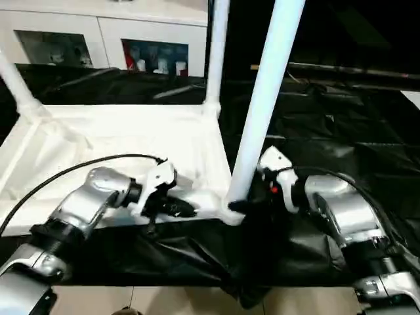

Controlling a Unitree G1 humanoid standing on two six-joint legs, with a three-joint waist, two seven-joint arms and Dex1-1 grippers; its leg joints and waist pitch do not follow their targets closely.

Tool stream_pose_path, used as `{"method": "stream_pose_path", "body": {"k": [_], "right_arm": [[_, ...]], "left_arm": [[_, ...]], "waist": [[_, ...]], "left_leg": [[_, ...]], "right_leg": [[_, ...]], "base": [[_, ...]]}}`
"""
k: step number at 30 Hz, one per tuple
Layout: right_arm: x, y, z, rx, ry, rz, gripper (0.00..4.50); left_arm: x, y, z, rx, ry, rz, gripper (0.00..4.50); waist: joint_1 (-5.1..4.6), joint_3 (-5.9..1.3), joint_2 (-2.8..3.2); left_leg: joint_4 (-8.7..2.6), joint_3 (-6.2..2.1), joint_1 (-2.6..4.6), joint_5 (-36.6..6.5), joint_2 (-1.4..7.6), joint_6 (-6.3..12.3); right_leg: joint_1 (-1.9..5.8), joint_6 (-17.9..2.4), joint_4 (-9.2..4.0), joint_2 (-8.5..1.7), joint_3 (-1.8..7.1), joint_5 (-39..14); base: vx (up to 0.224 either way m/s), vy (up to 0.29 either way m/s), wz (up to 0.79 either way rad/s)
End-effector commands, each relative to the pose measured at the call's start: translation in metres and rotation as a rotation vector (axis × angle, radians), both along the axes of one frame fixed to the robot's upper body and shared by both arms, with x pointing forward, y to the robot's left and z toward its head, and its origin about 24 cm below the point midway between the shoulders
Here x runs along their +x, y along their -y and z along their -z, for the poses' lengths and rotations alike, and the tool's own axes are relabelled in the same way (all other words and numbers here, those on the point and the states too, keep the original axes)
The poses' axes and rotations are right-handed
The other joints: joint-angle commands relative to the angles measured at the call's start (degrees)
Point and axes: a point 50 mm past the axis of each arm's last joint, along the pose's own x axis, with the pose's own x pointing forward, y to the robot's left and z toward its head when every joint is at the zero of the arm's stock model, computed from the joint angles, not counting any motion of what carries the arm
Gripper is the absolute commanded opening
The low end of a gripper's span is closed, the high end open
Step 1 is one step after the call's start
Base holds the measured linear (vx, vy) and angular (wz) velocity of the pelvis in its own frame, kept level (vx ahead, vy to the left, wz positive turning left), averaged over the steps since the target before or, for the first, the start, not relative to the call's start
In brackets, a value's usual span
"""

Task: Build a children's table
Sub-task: Rotate leg to tighten

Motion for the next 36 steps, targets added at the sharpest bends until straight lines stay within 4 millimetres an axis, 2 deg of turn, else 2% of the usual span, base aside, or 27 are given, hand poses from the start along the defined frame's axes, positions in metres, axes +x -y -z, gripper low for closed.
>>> {"method": "stream_pose_path", "body": {"k": [1,5,7,10,16,22,23,28,30,31,32,33,34,35,36], "right_arm": [[0.0,-0.004,0.002,-0.031,0.013,-0.014,4.18],[0.001,-0.007,0.001,-0.01,0.018,-0.017,4.02],[0.001,-0.009,0.001,0.0,0.017,-0.024,3.68],[0.001,-0.009,0.001,0.005,0.014,-0.031,3.56],[-0.003,-0.013,0.003,0.035,-0.005,-0.053,2.89],[-0.004,-0.014,0.005,0.055,-0.014,-0.051,2.5],[-0.003,-0.016,0.005,0.081,-0.008,-0.03,2.3],[0.008,-0.025,0.015,0.132,0.02,0.127,2.15],[0.018,-0.029,0.025,0.126,0.041,0.278,2.12],[0.018,-0.029,0.025,0.126,0.041,0.278,2.1],[0.018,-0.029,0.025,0.126,0.041,0.278,2.1],[0.029,-0.035,0.036,0.108,0.048,0.468,2.1],[0.029,-0.035,0.036,0.108,0.048,0.468,2.06],[0.035,-0.04,0.041,0.093,0.049,0.589,2.05],[0.035,-0.04,0.041,0.093,0.049,0.589,2.04]], "left_arm": [[-0.008,0.018,-0.007,-0.081,-0.018,0.109,0.0],[-0.009,0.017,-0.007,-0.078,-0.017,0.108,0.0],[-0.009,0.017,-0.008,-0.075,-0.018,0.109,0.0],[-0.01,0.017,-0.008,-0.073,-0.018,0.109,0.0],[-0.01,0.016,-0.007,-0.068,-0.018,0.108,0.0],[-0.01,0.016,-0.006,-0.067,-0.013,0.098,0.0],[-0.009,0.016,-0.005,-0.066,-0.007,0.08,0.0],[0.001,0.024,-0.001,-0.047,0.042,-0.038,0.0],[0.012,0.03,0.002,-0.014,0.084,-0.161,0.0],[0.012,0.03,0.002,-0.014,0.084,-0.161,0.0],[0.012,0.03,0.002,-0.014,0.084,-0.161,0.0],[0.023,0.042,0.002,0.003,0.123,-0.294,0.0],[0.023,0.042,0.002,0.003,0.123,-0.294,0.0],[0.027,0.051,0.002,0.006,0.133,-0.356,0.0],[0.027,0.051,0.002,0.006,0.133,-0.356,0.0]], "waist": [[-0.08,-3.23,-0.72],[-0.14,-3.32,-0.74],[-0.25,-3.37,-0.74],[-0.46,-3.34,-0.69],[-0.5,-3.43,-0.81],[-0.51,-3.44,-1.02],[-0.52,-3.43,-0.93],[-1.01,-3.27,-1.02],[-1.25,-3.25,-1.12],[-1.47,-3.16,-1.12],[-1.34,-3.3,-1.17],[-1.26,-3.39,-1.1],[-1.56,-3.22,-1.02],[-1.64,-3.28,-1.03],[-1.77,-3.37,-1.06]], "left_leg": [[-3.49,0.7,0.43,-16.3,0.3,1.92],[-3.46,0.68,0.42,-15.9,0.25,1.9],[-3.43,0.68,0.4,-15.4,0.28,1.96],[-3.4,0.72,0.36,-15.2,0.22,2.13],[-3.29,0.73,0.36,-14.7,0.23,2.31],[-3.21,0.78,0.34,-14.1,0.21,2.59],[-3.21,0.78,0.37,-14.2,0.22,2.61],[-3.36,0.67,0.23,-15.9,0.04,1.21],[-3.44,0.59,0.33,-17.0,0.04,0.6],[-3.42,0.58,0.56,-18.2,-0.12,0.1],[-3.37,0.5,0.67,-18.3,-0.08,-0.07],[-3.4,0.47,0.48,-17.5,0.01,0.36],[-3.34,0.71,0.62,-17.5,-0.09,0.26],[-3.4,0.42,0.6,-18.4,-0.16,-0.49],[-3.4,0.43,0.53,-18.2,-0.28,-0.76]], "right_leg": [[2.57,-11.0,-4.09,-1.76,1.14,-17.2],[2.58,-10.7,-4.04,-1.74,1.14,-16.9],[2.63,-11.0,-3.91,-1.7,1.13,-15.8],[2.61,-11.4,-3.88,-1.59,1.1,-15.0],[2.7,-11.5,-3.79,-1.64,1.13,-14.7],[2.75,-11.6,-3.73,-1.65,1.12,-14.4],[2.7,-11.7,-3.72,-1.66,1.14,-14.4],[2.5,-10.4,-4.06,-1.67,1.06,-18.1],[2.41,-9.7,-4.27,-1.73,0.97,-20.1],[2.06,-9.1,-4.58,-1.62,0.89,-22.3],[2.23,-8.9,-4.64,-1.81,0.9,-22.6],[2.41,-8.7,-4.5,-1.76,0.98,-21.1],[1.85,-9.0,-4.6,-1.56,1.11,-20.8],[2.07,-8.8,-4.61,-1.69,0.94,-22.1],[2.16,-8.8,-4.51,-1.66,0.91,-22.3]], "base": [[0.0,0.0,0.0],[0.0,0.0,0.0],[0.0,0.0,0.0],[0.0,0.0,0.0],[0.0,0.0,0.0],[0.0,0.0,0.0],[0.0,0.0,0.0],[0.0,0.0,0.0],[0.0,0.0,0.0],[0.0,0.0,0.0],[0.0,0.0,0.0],[0.0,0.0,0.0],[0.0,0.0,0.0],[0.0,0.0,0.0],[0.0,0.0,0.0]]}}
